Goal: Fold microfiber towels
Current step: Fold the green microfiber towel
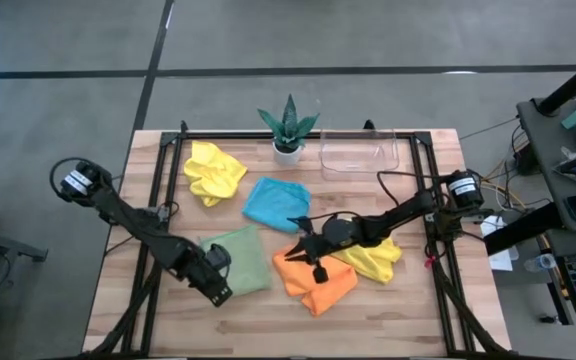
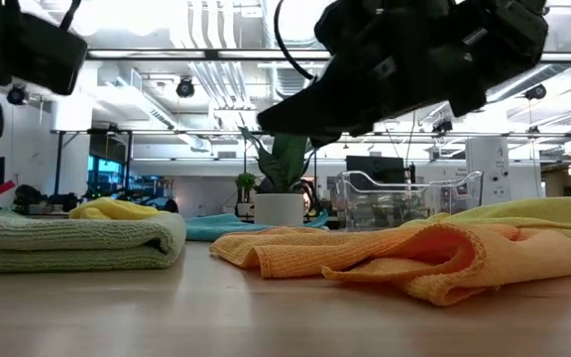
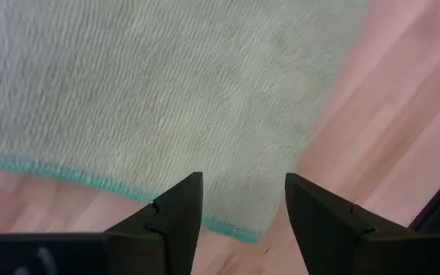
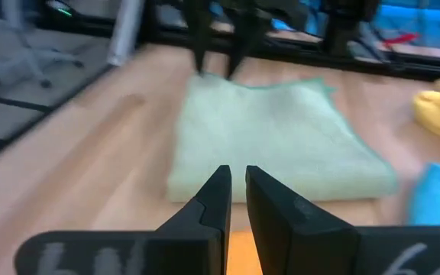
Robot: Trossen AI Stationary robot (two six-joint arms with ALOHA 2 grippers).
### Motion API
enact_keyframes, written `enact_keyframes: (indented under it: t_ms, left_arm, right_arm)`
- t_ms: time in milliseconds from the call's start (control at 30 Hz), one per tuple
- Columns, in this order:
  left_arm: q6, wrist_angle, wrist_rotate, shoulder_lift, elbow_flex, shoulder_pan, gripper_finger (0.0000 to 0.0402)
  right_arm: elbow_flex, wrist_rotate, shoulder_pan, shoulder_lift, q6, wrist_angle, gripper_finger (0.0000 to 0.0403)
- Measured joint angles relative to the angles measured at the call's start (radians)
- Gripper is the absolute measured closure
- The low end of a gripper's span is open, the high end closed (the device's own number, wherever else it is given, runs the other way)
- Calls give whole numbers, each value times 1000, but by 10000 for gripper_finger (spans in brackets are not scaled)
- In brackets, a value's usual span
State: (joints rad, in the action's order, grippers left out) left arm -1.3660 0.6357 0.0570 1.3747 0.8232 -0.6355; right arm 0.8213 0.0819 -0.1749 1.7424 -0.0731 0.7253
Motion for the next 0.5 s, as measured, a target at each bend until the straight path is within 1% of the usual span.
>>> enact_keyframes:
  t_ms: [67,200,333,500]
  left_arm:
    - [17,2,34,-3,9,-3,231]
    - [44,0,58,-3,36,-2,231]
    - [47,1,58,-2,52,-4,231]
    - [44,1,57,-2,57,-21,231]
  right_arm:
    - [32,-37,1,0,-16,-77,369]
    - [103,-40,16,0,-44,-223,369]
    - [137,-40,32,0,-83,-244,369]
    - [158,-39,60,0,-85,-241,369]
